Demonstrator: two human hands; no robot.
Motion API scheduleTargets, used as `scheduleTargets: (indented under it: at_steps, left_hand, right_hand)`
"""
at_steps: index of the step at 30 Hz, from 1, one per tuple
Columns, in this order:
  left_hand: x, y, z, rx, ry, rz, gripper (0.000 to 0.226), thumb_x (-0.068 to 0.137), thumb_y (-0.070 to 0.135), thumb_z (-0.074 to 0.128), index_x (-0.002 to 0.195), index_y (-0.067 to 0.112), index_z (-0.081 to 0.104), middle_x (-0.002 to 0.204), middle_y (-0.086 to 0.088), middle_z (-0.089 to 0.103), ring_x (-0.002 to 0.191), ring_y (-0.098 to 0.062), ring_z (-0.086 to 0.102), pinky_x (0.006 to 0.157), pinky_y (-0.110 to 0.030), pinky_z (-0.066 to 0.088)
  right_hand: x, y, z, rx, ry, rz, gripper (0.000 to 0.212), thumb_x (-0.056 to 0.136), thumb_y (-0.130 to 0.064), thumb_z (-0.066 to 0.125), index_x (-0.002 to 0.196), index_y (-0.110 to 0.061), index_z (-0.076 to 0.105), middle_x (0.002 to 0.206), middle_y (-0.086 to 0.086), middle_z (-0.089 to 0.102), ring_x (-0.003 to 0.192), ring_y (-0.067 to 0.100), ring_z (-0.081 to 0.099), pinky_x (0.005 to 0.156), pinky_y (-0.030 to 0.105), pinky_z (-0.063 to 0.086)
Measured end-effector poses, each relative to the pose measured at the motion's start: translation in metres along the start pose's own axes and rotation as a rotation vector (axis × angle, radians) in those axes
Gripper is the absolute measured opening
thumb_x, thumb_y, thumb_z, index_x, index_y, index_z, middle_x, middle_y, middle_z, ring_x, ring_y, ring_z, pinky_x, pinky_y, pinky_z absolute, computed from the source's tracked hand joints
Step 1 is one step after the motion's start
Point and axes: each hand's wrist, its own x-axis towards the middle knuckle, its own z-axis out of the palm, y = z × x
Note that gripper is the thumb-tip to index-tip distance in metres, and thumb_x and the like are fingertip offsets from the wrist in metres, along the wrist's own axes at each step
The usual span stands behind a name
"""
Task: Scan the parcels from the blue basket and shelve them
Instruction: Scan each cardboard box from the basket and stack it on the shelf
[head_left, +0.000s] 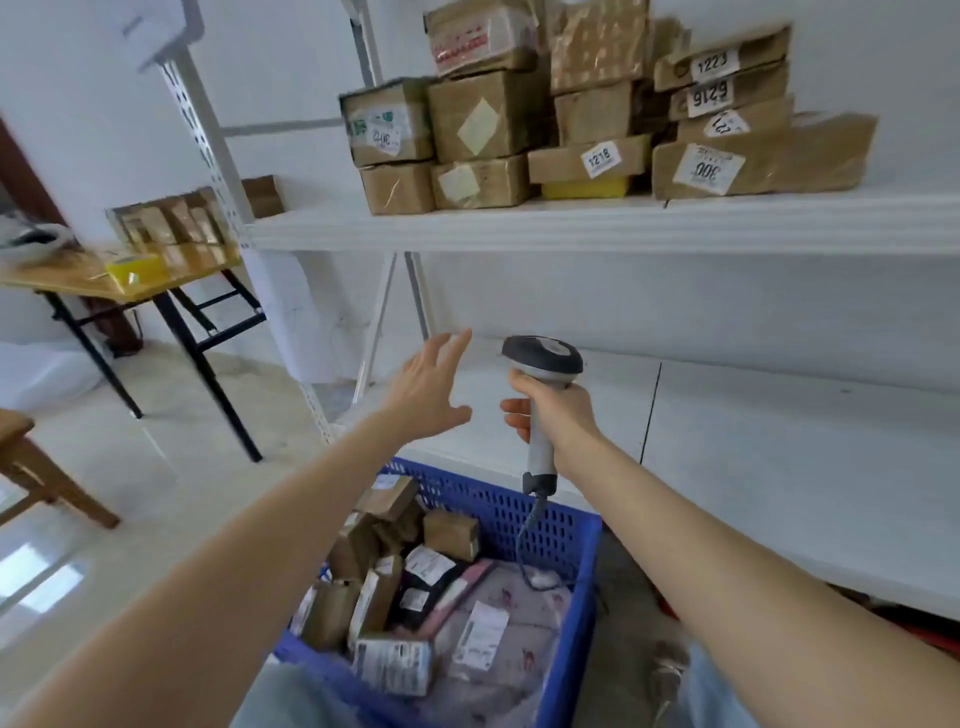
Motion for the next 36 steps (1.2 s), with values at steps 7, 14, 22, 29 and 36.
scheduleTargets:
  at_steps: [7,14,22,29,36]
  left_hand:
    - [-0.059,-0.087,0.115,-0.044,-0.255,-0.19,0.099,0.083,0.035,0.067,0.153,0.022,-0.001,0.156,-0.012,0.011,0.131,-0.035,0.038,0.101,-0.04,0.04]
    - [-0.087,-0.142,0.223,-0.121,-0.464,-0.38,0.097,0.081,0.036,0.064,0.153,0.024,-0.001,0.155,-0.013,0.014,0.132,-0.033,0.039,0.104,-0.037,0.04]
    - [-0.044,-0.204,0.313,-0.437,-0.379,-0.747,0.084,0.087,0.044,0.062,0.152,0.014,0.017,0.151,-0.013,0.028,0.128,-0.032,0.045,0.104,-0.042,0.042]
    - [0.02,-0.266,0.381,-1.408,-0.058,-1.461,0.061,0.088,0.049,0.06,0.131,0.007,0.047,0.124,-0.013,0.055,0.1,-0.029,0.058,0.079,-0.04,0.047]
    - [0.04,-0.267,0.396,-1.586,0.136,-1.603,0.023,0.095,0.015,0.055,0.115,0.004,0.051,0.11,-0.013,0.062,0.082,-0.023,0.062,0.073,-0.034,0.054]
  right_hand:
    - [0.035,0.121,0.037,-0.084,-0.018,0.285,0.025,0.082,-0.031,0.076,0.086,-0.009,0.064,0.07,0.01,0.07,0.051,0.014,0.059,0.05,0.025,0.047]
    - [0.076,0.207,0.057,-0.047,0.019,0.508,0.025,0.082,-0.025,0.076,0.08,-0.004,0.063,0.06,0.01,0.066,0.038,0.011,0.055,0.045,0.022,0.046]
    - [0.154,0.29,0.099,-0.024,0.109,0.574,0.026,0.08,-0.027,0.077,0.074,-0.005,0.064,0.059,0.008,0.067,0.041,0.01,0.054,0.041,0.019,0.043]
    - [0.206,0.35,0.109,-0.056,0.108,0.636,0.026,0.081,-0.027,0.076,0.077,-0.003,0.066,0.048,-0.002,0.065,0.035,0.004,0.054,0.041,0.017,0.044]
    - [0.214,0.361,0.094,-0.055,0.071,0.607,0.019,0.082,-0.022,0.076,0.073,-0.008,0.066,0.062,0.008,0.069,0.04,0.009,0.053,0.047,0.023,0.043]
